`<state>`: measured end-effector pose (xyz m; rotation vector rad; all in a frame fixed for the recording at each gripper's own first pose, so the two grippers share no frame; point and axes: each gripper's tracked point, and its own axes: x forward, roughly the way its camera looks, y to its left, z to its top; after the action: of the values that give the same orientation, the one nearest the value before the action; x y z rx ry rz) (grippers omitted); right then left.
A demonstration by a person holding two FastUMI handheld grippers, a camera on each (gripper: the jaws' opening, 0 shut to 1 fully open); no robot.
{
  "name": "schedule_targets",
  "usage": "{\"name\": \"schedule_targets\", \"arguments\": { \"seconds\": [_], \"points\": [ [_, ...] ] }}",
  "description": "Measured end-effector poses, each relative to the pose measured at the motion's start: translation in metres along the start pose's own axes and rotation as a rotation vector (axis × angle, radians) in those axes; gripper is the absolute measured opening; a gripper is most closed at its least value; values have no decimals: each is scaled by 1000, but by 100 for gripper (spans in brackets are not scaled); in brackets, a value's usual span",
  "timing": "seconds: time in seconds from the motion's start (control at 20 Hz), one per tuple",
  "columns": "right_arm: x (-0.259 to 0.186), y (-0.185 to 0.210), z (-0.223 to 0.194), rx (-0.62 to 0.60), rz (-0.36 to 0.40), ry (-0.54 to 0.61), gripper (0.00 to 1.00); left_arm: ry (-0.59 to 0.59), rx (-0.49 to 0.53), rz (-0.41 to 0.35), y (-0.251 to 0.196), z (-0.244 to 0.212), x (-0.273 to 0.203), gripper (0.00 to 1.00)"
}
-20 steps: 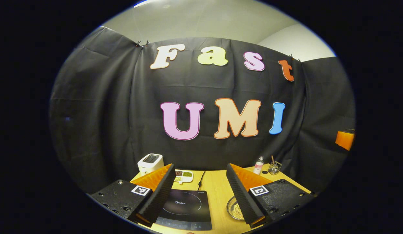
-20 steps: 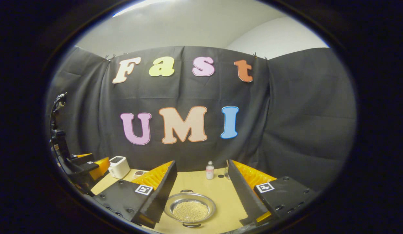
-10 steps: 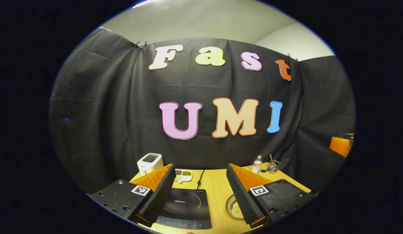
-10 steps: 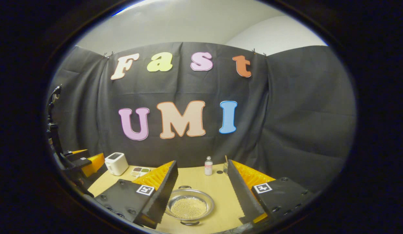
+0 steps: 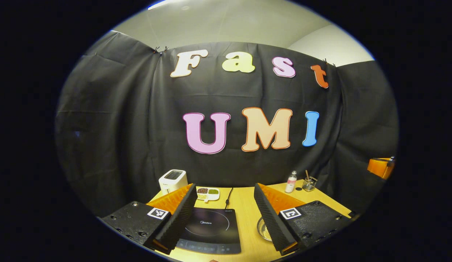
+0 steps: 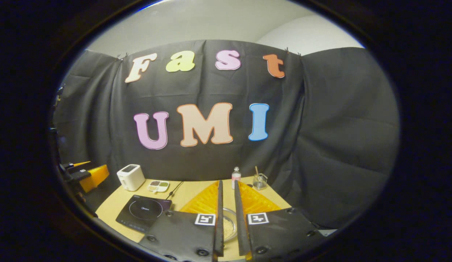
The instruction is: First push the handle of the pot to place it horizontally, then grasp the pot with both hands and set it on the induction cooktop.
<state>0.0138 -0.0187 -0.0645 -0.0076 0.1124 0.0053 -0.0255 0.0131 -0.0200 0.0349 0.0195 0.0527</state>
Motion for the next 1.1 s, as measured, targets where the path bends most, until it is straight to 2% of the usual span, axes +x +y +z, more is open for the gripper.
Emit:
{"name": "schedule_targets", "arguments": {
  "seconds": [0.05, 0.1, 0.15, 0.2, 0.25, 0.3, 0.6, 0.65, 0.7, 0.8, 0.9, 0.95, 1.0, 1.05, 1.1],
  "points": [
    [0, 3, -4, 11, 14, 9, 7, 4, 3, 3, 2, 0, -1, 92],
    [0, 6, -9, 19, 26, 21, 18, 6, 6, 4, 2, -1, 0, 95],
    [0, 8, -15, 21, 35, 35, 7, 7, 9, 3, 4, -2, 0, 95],
    [0, 11, -21, 16, 43, 49, 6, 8, 12, 4, 4, -2, 0, 92],
    [1, 13, -27, 9, 51, 62, 29, 10, 13, 2, 4, -3, 0, 92],
    [1, 17, -32, 3, 61, 75, 6, 11, 12, -1, 4, -3, 0, 95],
    [-1, 43, -74, 6, 132, 173, 6, 19, 13, -5, 6, -8, -1, 95],
    [-1, 48, -84, 12, 147, 197, 18, 20, 14, -6, 6, -9, -1, 92],
    [-2, 53, -94, 21, 161, 223, 18, 22, 15, -6, 6, -9, -1, 95],
    [-1, 60, -120, 35, 185, 290, 18, 23, 18, -4, 7, -11, -1, 92],
    [-5, 68, -147, 49, 212, 363, 18, 26, 19, -1, 8, -12, -2, 95],
    [-7, 71, -159, 55, 225, 397, 7, 29, 19, 1, 9, -14, -2, 95],
    [-8, 75, -171, 61, 237, 429, 6, 31, 20, 4, 11, -15, -2, 95],
    [-8, 78, -182, 67, 247, 458, 18, 32, 20, 7, 12, -15, -1, 95],
    [-9, 81, -193, 74, 259, 487, 18, 34, 21, 11, 13, -16, -1, 92]
  ]
}}
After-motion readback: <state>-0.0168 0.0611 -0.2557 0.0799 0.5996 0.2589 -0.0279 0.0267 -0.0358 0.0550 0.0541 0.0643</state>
